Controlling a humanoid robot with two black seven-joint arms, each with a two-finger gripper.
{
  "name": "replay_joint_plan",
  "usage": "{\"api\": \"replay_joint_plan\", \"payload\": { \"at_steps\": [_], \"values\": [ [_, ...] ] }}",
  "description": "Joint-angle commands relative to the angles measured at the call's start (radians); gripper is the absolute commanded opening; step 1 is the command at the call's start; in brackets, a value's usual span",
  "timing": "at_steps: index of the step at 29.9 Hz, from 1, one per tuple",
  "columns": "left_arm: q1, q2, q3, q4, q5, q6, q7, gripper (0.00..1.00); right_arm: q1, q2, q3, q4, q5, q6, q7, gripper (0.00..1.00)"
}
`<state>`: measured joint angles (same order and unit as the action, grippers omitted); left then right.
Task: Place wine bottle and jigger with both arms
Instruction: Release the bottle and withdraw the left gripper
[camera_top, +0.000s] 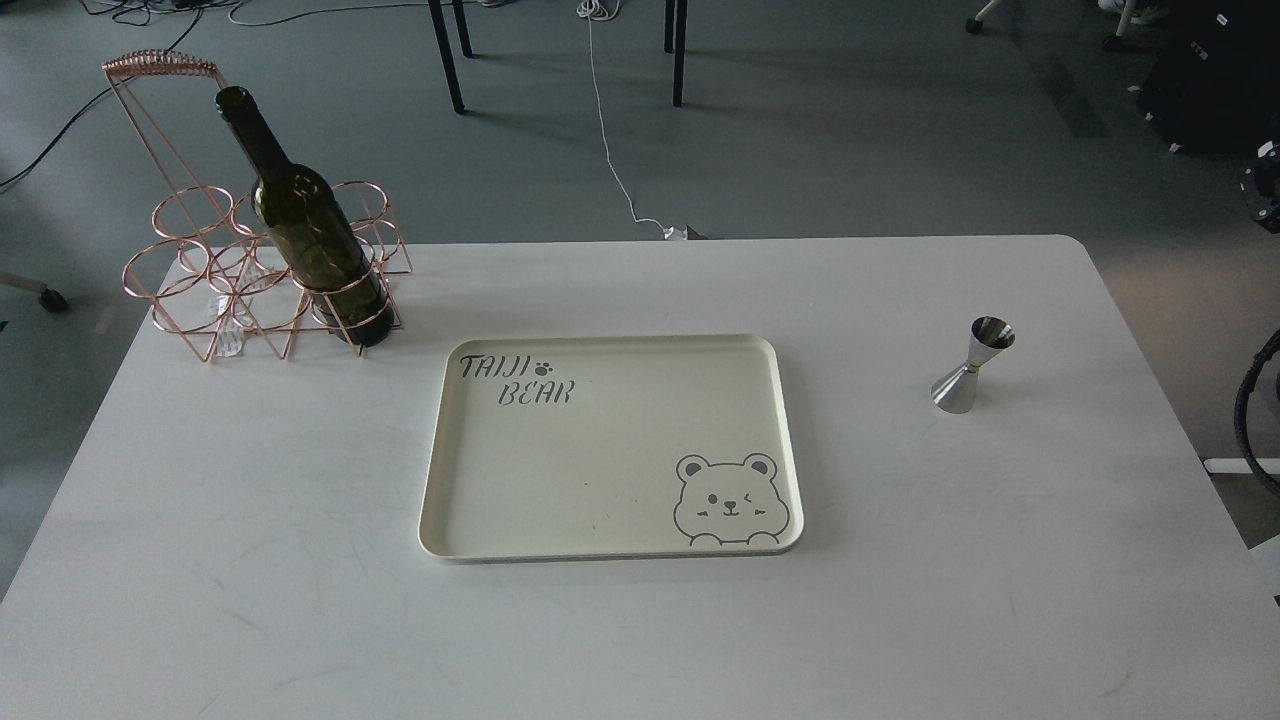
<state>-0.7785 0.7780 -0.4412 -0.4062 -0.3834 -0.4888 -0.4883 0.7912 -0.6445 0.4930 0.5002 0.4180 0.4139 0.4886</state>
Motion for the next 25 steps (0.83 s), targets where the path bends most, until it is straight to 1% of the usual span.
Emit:
{"api": "replay_joint_plan", "payload": {
  "at_steps": [1,3,6,10,15,25],
  "values": [
    [0.085,-0.046,-0.094,-0.002,-0.006,0.000,0.014,0.99,-0.032,0.025,0.018,0.000,0.004,0.002,-0.019,0.99],
    [0.123,-0.069,-0.148,-0.002,-0.006,0.000,0.027,0.99,-0.052,0.035,0.036,0.000,0.004,0.002,-0.033,0.99],
    [0.169,-0.094,-0.217,-0.002,-0.006,0.000,0.042,0.99,-0.073,0.051,0.049,0.000,0.004,0.003,-0.035,0.99],
    [0.208,-0.127,-0.275,-0.002,-0.006,0.000,0.042,0.99,-0.096,0.074,0.055,0.000,0.007,0.026,-0.035,0.99],
    [0.222,-0.155,-0.280,-0.003,-0.005,0.000,0.036,0.99,-0.138,0.098,0.099,-0.002,0.015,0.043,-0.033,0.99],
    [0.206,-0.174,-0.274,-0.009,0.006,0.000,0.033,0.99,-0.138,0.100,0.088,0.003,0.007,0.075,-0.036,0.99]
  ]
}}
